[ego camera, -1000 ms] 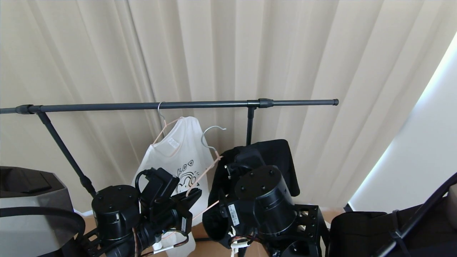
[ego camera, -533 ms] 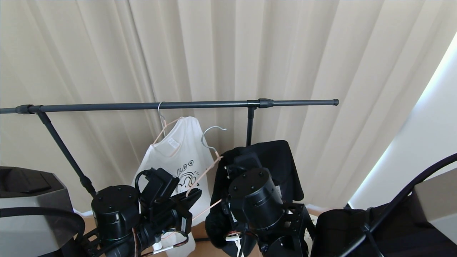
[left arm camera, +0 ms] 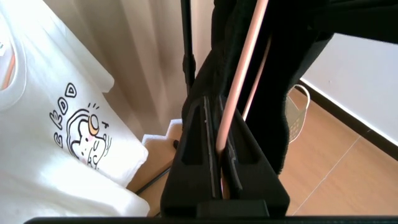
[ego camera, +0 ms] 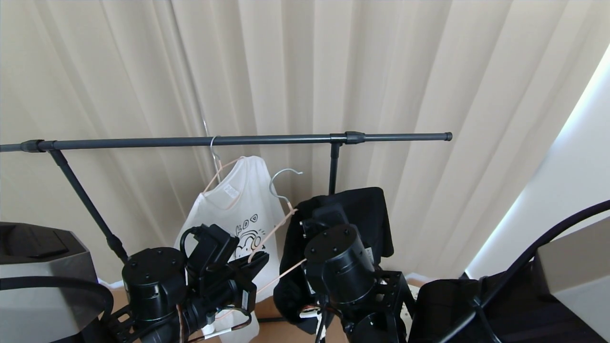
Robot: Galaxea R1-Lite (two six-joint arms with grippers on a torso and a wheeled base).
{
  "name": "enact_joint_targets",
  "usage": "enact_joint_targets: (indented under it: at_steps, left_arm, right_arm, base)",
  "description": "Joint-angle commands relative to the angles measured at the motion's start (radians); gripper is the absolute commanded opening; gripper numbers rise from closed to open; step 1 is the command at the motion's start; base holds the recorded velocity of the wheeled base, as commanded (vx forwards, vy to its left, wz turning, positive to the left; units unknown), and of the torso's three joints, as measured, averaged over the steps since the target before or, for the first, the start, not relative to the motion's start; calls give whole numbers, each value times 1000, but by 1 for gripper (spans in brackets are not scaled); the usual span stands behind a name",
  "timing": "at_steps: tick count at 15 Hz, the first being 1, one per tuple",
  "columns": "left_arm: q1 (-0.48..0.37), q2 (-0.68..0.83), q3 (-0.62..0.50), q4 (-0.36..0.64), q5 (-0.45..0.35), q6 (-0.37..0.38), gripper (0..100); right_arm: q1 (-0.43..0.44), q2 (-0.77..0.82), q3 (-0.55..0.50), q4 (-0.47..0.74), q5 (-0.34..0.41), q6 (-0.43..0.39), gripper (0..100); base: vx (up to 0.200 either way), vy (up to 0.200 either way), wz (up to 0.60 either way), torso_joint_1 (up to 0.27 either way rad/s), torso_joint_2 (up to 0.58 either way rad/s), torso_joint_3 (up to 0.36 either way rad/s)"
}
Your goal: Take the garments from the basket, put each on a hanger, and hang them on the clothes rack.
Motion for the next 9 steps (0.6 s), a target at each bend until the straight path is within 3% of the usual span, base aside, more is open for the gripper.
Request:
enact_joint_targets:
  at_steps: [1,9]
  left_arm:
    - [0,0,0,-1,0,0,0]
    - [0,4,10,-1,-3,3,0]
  right_arm:
    - [0,-16,-2,-1,-1,-2,0]
    - [0,-128,-10,1,-10,-46,0]
  base:
    - [0,0,0,0,0,0]
    - [0,0,0,0,0,0]
